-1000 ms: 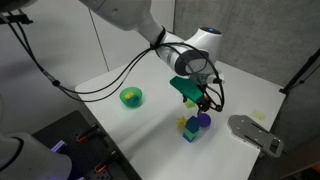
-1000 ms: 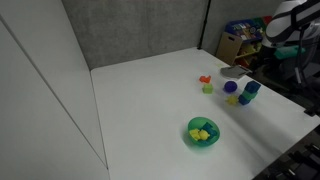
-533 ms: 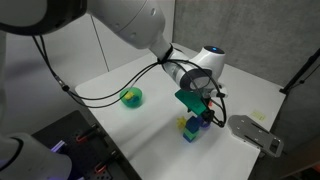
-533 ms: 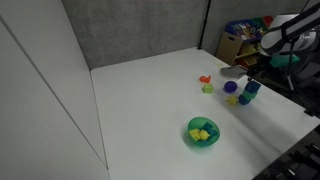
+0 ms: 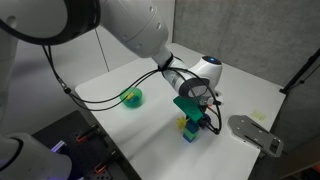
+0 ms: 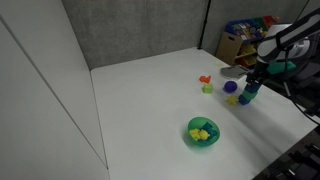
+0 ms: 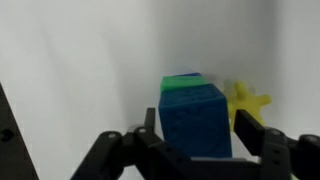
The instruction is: Remove the blue block from the top of the stack and put it in the green bowl.
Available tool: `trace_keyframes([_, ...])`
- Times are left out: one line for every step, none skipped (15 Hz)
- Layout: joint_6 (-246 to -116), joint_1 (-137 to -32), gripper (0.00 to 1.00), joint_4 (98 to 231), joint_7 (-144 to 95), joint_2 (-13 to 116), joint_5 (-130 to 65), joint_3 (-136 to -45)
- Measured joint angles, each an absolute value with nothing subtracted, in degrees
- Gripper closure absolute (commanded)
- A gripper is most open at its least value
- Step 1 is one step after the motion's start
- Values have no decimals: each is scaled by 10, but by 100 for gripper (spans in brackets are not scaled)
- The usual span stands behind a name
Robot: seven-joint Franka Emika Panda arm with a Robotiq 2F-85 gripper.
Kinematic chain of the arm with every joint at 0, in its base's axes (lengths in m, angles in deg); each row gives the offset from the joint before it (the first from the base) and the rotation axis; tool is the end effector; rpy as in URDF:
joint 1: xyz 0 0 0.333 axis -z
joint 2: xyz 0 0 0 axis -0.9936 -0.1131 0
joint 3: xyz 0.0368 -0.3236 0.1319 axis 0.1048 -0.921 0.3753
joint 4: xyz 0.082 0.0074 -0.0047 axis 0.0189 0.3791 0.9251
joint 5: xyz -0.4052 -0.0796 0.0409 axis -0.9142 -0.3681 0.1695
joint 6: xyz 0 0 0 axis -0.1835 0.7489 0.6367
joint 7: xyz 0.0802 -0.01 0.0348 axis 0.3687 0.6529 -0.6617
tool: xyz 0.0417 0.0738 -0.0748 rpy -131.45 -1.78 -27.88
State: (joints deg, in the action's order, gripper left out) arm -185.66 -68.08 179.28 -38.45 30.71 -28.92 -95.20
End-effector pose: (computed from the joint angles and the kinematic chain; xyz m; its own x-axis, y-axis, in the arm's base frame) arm 0.6049 -0.2662 0.1642 0.9642 -0.2475 -0.0951 -0.2414 -0.9678 0.0710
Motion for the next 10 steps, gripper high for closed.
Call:
trace_keyframes([-1858, -681, 58, 1793, -383, 305, -289, -952])
trace_keyframes([-1858, -681, 65, 1792, -380, 305, -289, -952])
trace_keyframes([-1858, -681, 66, 1790, -376, 306, -289, -952])
trace_keyframes([-1858, -683, 67, 1787, -373, 308, -289, -952])
trace_keyframes([-1858, -685, 67, 1784, -369, 313, -289, -952])
trace_keyframes([-1858, -689, 68, 1782, -365, 321, -289, -951])
trace_keyframes([-1857, -693, 68, 1782, -360, 331, -289, -950])
trace_keyframes([-1855, -700, 68, 1782, -353, 344, -289, -949])
trace_keyframes([-1852, -709, 68, 1782, -344, 357, -289, -949])
trace_keyframes([-1849, -719, 68, 1782, -332, 369, -289, -949])
